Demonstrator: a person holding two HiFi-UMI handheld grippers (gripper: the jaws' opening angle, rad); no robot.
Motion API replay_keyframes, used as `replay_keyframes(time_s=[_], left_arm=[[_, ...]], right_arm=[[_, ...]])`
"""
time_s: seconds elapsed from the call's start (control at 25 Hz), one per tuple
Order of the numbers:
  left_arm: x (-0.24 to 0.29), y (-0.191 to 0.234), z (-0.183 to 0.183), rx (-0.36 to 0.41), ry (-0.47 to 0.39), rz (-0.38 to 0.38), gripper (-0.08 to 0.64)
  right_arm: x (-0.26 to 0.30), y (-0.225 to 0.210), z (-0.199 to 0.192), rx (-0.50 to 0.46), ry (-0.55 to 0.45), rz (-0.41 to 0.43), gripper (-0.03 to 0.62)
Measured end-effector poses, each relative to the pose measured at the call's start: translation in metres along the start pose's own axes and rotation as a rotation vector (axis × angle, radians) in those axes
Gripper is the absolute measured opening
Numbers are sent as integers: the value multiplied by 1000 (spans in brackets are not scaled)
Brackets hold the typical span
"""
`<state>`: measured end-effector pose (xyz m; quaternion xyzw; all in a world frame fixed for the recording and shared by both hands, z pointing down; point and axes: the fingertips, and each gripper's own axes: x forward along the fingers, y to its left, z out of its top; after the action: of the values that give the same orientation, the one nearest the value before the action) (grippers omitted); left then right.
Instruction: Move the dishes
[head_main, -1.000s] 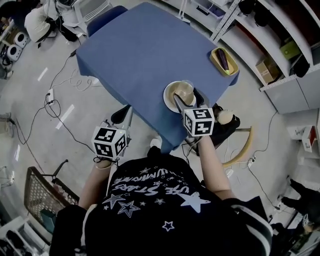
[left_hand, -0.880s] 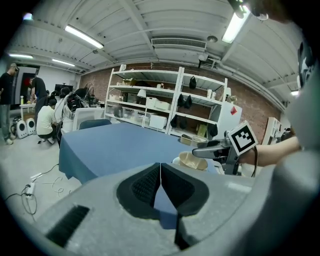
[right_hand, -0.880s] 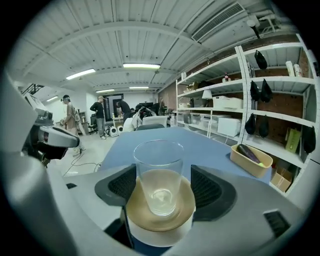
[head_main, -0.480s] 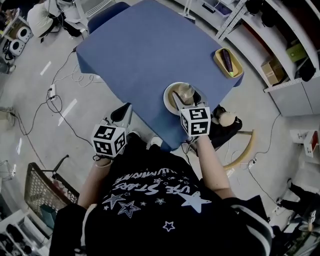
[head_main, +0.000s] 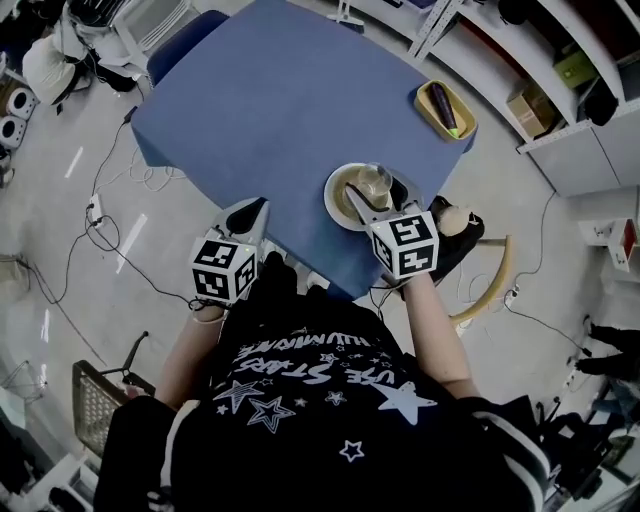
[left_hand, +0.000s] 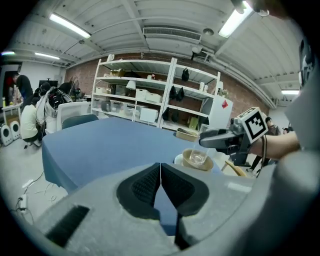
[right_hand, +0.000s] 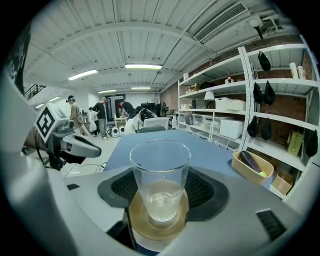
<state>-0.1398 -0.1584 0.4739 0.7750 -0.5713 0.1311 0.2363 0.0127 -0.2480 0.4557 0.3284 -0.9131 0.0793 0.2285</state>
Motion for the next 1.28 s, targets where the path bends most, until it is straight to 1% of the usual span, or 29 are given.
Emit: replay_keyframes(time_s=[0.08,0.24,0.52,0.68,0.96,1.12,1.28], left_arm=[[9,2,6,-6,0,-25,21],[27,8,19,6,-7,-60,23],[47,30,41,7,-20,-83,23],[57,46,49,12,-11,-89,22],[72,65,49,-2,15,-91,22],[76,69,46,-6,32,-100,21],[81,64,47,-1,38,-115,22]], right_arm=[[-4,-7,14,15,-20,-16,278],[-1,-27,40,33,-50,-37,278],[34,-57,57,55,-49,-59,278],[65,-68,52,55,-2,-53,278],[98,-76,23,67,87,-44,278],[103,-73,16,56,99,-42,278],[102,-72,15,55,97,-42,278]])
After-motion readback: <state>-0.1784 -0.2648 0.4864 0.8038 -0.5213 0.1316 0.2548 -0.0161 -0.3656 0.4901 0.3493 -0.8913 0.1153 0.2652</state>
